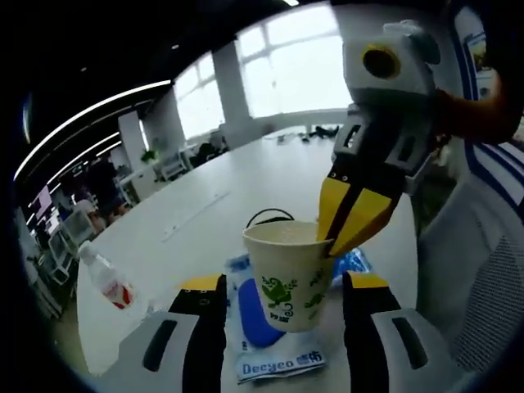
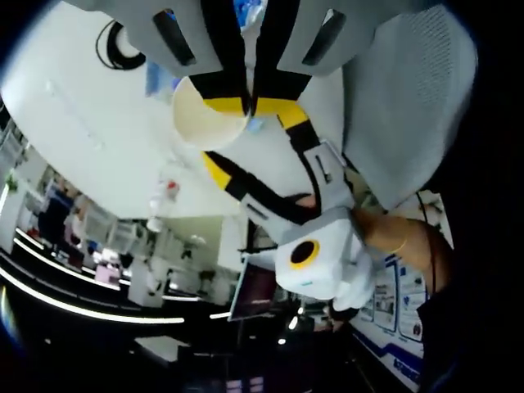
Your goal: Arrange the tabletop items into an orderly group along one side of the table until the central work area is clear of visible clutter.
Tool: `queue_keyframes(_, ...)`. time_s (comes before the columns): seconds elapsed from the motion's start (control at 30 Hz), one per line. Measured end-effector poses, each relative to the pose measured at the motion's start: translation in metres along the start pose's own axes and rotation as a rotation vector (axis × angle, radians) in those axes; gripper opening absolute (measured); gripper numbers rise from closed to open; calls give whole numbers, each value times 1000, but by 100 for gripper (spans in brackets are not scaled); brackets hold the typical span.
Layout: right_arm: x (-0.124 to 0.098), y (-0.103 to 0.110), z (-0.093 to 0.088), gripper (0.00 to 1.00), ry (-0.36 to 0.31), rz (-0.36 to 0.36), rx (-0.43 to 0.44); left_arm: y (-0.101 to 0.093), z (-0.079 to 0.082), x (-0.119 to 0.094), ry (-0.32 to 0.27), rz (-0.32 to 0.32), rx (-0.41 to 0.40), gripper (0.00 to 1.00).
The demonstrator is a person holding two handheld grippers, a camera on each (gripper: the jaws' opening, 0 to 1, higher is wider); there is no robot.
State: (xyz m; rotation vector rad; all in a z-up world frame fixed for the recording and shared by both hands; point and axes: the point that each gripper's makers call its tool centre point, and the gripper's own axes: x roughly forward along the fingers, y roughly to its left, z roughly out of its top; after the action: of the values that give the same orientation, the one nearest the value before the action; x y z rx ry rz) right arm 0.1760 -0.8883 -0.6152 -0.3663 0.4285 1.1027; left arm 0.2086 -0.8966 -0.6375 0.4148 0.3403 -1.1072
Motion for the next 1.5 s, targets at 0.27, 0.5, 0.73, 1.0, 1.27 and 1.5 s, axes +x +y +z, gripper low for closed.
queue_keyframes(0.27, 1, 8, 2, 0, 6, 30, -33, -2, 2, 0, -4, -13, -5, 50)
queue_keyframes(0.5, 0, 9, 6, 0, 7, 30, -65, -9, 1, -1, -3, -35, -15, 43)
queue_keyframes(0.73, 0, 7, 8, 0, 5, 24, -82, -8, 2, 0, -5, -29, -28, 41)
queue_keyframes(1.0, -1, 6, 11, 0, -2, 17, -93, -9, 1, -1, 3, -26, -28, 41)
queue_keyframes(1.27, -1, 7, 12, 0, 2, 17, -94, -9, -1, -1, 15, -30, -26, 39)
queue_keyframes(1.5, -1, 8, 11, 0, 3, 27, -59, -10, -3, -1, 17, -33, -29, 38)
